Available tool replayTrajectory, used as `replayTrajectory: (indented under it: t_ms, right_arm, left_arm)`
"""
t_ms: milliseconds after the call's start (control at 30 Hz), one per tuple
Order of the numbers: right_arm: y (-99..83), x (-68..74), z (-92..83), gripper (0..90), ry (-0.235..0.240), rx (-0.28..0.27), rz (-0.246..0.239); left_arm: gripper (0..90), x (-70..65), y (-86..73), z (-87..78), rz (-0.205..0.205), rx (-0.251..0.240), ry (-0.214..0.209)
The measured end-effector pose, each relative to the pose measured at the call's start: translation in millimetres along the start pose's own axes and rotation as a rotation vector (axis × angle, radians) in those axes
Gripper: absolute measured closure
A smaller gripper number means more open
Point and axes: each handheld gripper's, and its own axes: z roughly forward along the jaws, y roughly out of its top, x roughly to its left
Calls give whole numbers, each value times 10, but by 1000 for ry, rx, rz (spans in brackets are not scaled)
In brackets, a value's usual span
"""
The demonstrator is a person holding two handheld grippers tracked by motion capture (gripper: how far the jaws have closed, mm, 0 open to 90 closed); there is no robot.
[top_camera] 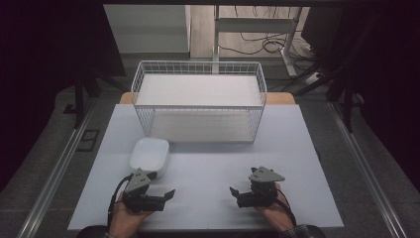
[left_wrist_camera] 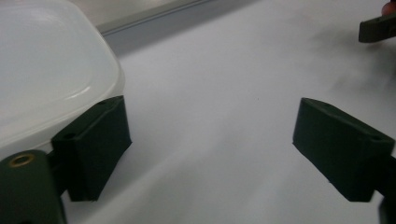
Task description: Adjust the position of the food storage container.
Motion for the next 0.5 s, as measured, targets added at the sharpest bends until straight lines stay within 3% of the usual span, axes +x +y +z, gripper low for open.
replayTrajectory:
  t_ms: [267,333,367,500]
  right_arm:
    - [1,-4,-5,0,-9,-4,-1]
    - [1,-5,-6,0,-10,-4,0]
    - [0,-5,-5,0,-12,-3,-1]
    - [-2,-6,-4,0,-9,3,-9]
  left_arm:
    - [375,54,26,-94,-36,-21,5]
    - [397,65,29,-107,-41,-26,9]
    - [472,91,40,-139,-50,-34,11]
    - [592,140,61,-197,-43,-42,31]
